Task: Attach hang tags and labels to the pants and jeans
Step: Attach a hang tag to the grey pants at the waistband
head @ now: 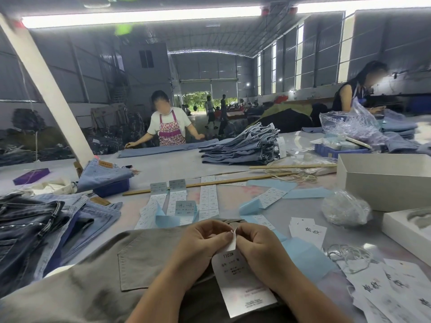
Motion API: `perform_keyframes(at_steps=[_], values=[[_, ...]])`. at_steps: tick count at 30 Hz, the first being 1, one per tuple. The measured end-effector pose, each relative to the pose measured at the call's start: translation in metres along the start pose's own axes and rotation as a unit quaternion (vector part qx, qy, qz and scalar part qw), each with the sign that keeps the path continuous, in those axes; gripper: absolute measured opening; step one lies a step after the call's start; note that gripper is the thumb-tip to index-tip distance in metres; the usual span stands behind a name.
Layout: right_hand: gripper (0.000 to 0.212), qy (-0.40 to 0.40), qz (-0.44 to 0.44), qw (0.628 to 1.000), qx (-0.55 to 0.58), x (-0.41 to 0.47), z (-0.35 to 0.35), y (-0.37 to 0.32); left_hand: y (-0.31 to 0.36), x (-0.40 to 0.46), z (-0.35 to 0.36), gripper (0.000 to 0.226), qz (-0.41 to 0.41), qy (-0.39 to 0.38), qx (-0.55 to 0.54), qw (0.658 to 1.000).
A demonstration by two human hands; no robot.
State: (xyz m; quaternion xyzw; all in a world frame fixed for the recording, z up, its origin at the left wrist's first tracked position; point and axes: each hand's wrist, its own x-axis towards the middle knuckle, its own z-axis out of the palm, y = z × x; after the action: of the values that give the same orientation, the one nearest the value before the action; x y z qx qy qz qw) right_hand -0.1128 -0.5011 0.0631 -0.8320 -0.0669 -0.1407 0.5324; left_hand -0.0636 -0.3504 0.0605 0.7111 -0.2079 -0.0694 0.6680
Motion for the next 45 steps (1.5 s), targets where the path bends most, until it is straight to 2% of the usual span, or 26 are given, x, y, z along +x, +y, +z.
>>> perform_keyframes(at_steps=[5,8,11,13,15,18,20,22,24,28,32,36,40,43,45], values=[[0.042,-0.009,-0.004,1.000,-0.007,0.001,0.000,-0.003,0.000,0.001,-0.001,0.030,0.032,-0.001,0.101,0.994],[0.036,-0.011,-0.009,1.000,-0.014,0.000,-0.001,-0.002,0.001,0.000,-0.001,0.025,0.054,0.004,0.135,0.989],[0.028,-0.007,-0.005,1.000,-0.030,0.002,-0.001,0.000,0.001,0.001,-0.001,0.003,0.087,0.023,0.198,0.976],[0.026,-0.008,-0.007,1.000,-0.027,0.002,-0.001,0.000,0.001,0.000,0.000,0.007,0.086,0.020,0.228,0.970],[0.024,-0.011,-0.010,1.000,-0.019,0.000,-0.001,-0.001,0.004,-0.001,0.003,0.006,0.053,0.028,0.187,0.981],[0.018,-0.002,0.017,1.000,0.018,0.000,-0.004,-0.001,0.009,0.005,0.003,0.009,-0.015,0.070,-0.045,0.996],[0.012,0.009,0.034,0.997,0.063,-0.001,-0.007,0.000,0.012,0.009,-0.002,0.013,-0.039,0.096,-0.123,0.987],[0.016,0.013,0.024,0.996,0.089,-0.003,-0.010,-0.001,0.014,0.009,-0.005,0.015,-0.058,0.118,-0.171,0.976],[0.025,-0.001,0.007,0.996,0.092,-0.005,-0.014,-0.003,0.011,0.010,-0.007,0.016,-0.089,0.139,-0.237,0.957],[0.023,-0.045,0.020,0.987,0.155,-0.006,-0.021,-0.006,0.007,0.011,-0.012,0.024,-0.137,0.181,-0.317,0.921],[0.032,-0.073,0.044,0.967,0.239,-0.006,-0.027,0.001,0.006,0.011,-0.013,0.014,-0.129,0.197,-0.331,0.914],[0.045,-0.115,0.057,0.932,0.338,-0.006,-0.034,0.003,0.004,0.010,-0.011,0.015,-0.103,0.173,-0.273,0.941],[0.045,-0.080,0.049,0.955,0.281,-0.007,-0.035,0.002,0.006,0.008,-0.008,0.009,-0.076,0.156,-0.193,0.966],[0.024,-0.034,0.032,0.974,0.222,-0.010,-0.035,-0.001,0.008,0.005,-0.004,0.011,-0.055,0.120,-0.149,0.980],[0.018,-0.007,0.023,0.980,0.199,-0.011,-0.036,-0.002,0.009,0.002,-0.001,0.018,-0.040,0.098,-0.125,0.987]])
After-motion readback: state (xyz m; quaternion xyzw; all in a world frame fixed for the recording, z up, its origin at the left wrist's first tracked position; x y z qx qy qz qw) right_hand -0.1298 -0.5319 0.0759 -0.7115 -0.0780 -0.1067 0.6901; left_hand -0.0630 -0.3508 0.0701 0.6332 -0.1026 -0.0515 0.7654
